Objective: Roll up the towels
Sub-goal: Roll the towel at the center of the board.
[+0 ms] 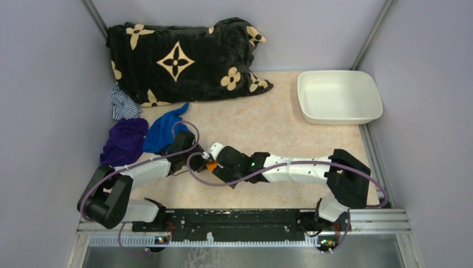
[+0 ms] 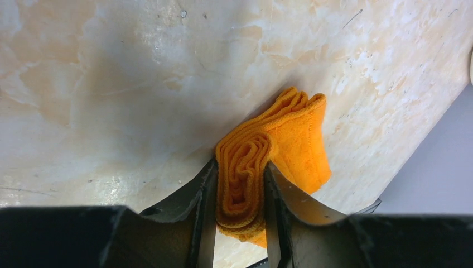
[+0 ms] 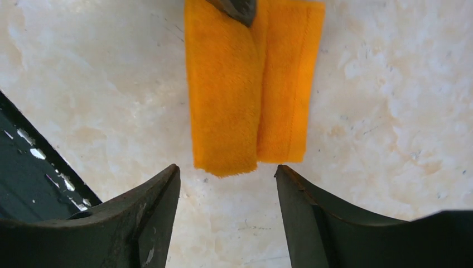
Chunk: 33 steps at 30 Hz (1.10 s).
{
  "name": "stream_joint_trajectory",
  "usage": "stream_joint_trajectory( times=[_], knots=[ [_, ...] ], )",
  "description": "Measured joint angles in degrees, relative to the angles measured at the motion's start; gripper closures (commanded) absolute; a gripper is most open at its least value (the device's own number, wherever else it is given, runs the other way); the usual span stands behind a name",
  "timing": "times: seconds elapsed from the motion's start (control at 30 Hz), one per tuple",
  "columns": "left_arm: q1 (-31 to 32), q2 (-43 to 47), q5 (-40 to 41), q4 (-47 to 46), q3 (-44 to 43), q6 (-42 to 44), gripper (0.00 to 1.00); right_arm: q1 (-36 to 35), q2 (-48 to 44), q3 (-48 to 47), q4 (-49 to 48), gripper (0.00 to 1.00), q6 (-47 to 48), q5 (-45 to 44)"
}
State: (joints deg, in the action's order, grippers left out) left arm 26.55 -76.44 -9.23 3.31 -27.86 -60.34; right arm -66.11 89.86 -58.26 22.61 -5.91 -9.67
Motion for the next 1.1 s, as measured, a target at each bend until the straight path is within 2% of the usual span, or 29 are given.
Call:
stream_joint_trajectory(
  times=[0.13, 0.27, 0.37, 0.5, 0.7, 0.87, 0.97, 1.1],
  knots=[
    [0.0, -0.17, 0.02, 0.2, -0.22, 0.22, 0.62, -5.25, 1.77, -1.55, -1.86, 0.33, 4.31, -6.64],
    [0.0, -0.24, 0.02, 0.22, -0.28, 0.28, 0.62, -6.86, 6.64, -3.04, -4.24, 0.33, 7.23, -10.38],
    [0.0, -0.28, 0.02, 0.22, -0.31, 0.39, 0.6, -7.32, 10.32, -3.04, -4.68, 0.37, 8.81, -12.39],
    [0.0, -0.5, 0.04, 0.17, -0.42, 0.42, 0.57, -8.17, 13.0, -3.02, -4.37, 0.52, 9.79, -14.34],
    [0.07, -0.7, 0.04, 0.22, -0.79, 0.48, 0.52, -8.41, 13.07, -2.03, -4.63, 0.82, 8.92, -14.82],
    [0.09, -0.63, 0.2, 0.61, -1.33, 0.66, 0.41, -8.02, 12.55, -0.76, -6.32, 1.0, 8.24, -13.88],
    [0.02, 0.61, 1.25, 1.36, -1.38, 0.68, 0.34, -5.92, 10.78, 1.31, -8.59, 1.0, 7.82, -9.68],
    [-0.52, 4.5, 3.61, 4.61, -1.31, 0.81, 0.27, 0.31, 7.67, 4.68, -12.22, 1.0, 6.36, 2.47]
  ],
)
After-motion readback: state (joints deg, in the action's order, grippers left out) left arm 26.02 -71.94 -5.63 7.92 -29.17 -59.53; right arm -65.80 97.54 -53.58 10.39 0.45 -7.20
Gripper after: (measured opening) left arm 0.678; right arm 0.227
